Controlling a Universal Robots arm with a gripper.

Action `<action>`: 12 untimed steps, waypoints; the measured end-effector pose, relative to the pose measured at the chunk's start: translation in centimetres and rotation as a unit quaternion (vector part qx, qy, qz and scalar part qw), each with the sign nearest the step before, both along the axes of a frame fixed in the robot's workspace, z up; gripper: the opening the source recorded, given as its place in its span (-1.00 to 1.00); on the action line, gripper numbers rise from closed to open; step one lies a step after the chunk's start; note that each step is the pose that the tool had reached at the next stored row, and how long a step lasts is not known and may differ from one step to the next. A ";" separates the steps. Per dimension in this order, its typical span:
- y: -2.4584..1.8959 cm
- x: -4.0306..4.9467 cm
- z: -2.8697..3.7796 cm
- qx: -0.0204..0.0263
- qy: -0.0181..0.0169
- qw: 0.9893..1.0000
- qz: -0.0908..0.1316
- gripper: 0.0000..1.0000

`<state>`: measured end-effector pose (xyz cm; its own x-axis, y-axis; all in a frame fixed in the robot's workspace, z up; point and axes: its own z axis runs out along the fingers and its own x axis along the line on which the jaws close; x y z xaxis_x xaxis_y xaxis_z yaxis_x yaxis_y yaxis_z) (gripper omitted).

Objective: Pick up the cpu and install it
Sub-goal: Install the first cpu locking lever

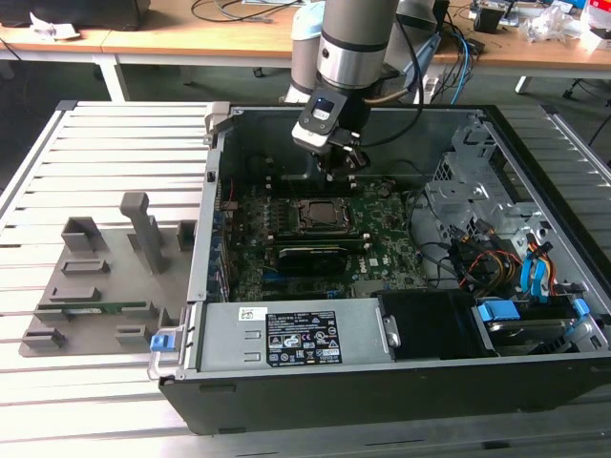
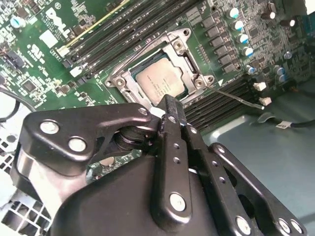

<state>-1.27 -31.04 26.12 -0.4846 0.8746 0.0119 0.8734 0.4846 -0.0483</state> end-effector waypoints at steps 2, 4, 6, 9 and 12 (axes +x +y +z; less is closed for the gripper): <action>0.00 0.00 0.00 0.000 0.000 1.000 0.015 -0.79; 0.00 0.00 0.00 0.000 0.000 1.000 0.029 -0.79; 0.00 0.00 0.00 0.000 0.000 0.999 0.039 -0.79; 0.00 0.00 0.00 0.000 0.000 0.997 0.081 -0.79; 0.00 0.00 0.00 0.000 0.000 0.995 0.098 -0.79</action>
<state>-1.27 -31.04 26.12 -0.6452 0.7639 0.0119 0.7627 0.6449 -0.0483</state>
